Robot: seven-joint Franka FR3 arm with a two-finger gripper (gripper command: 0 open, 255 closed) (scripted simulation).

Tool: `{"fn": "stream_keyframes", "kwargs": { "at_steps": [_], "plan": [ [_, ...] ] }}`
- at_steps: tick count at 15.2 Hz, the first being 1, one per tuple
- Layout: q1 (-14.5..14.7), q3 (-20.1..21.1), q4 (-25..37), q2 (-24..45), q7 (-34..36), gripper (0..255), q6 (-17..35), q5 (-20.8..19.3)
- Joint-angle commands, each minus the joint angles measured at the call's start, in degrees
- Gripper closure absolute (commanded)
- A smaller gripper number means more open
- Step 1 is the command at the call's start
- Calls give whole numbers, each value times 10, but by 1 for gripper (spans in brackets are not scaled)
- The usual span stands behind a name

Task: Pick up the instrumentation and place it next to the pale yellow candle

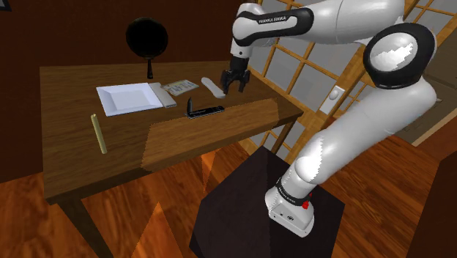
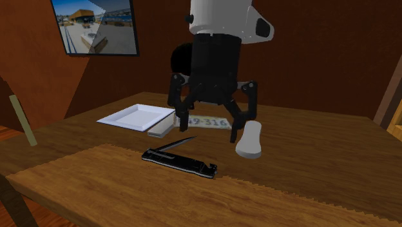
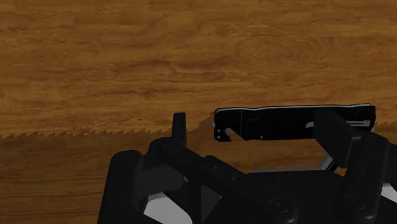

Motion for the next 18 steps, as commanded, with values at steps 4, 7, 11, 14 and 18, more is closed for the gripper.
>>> {"fn": "stream_keyframes", "kwargs": {
  "at_steps": [4,7,11,14,18],
  "plan": [
    [-7,-13,70,98,-17,0,45,3],
    [-13,-19,121,158,-27,0,63,9],
    [-23,-25,200,239,-39,0,79,19],
    [-32,-28,268,301,-47,0,83,28],
    [-49,-29,373,388,-55,0,77,40]
  ]
}}
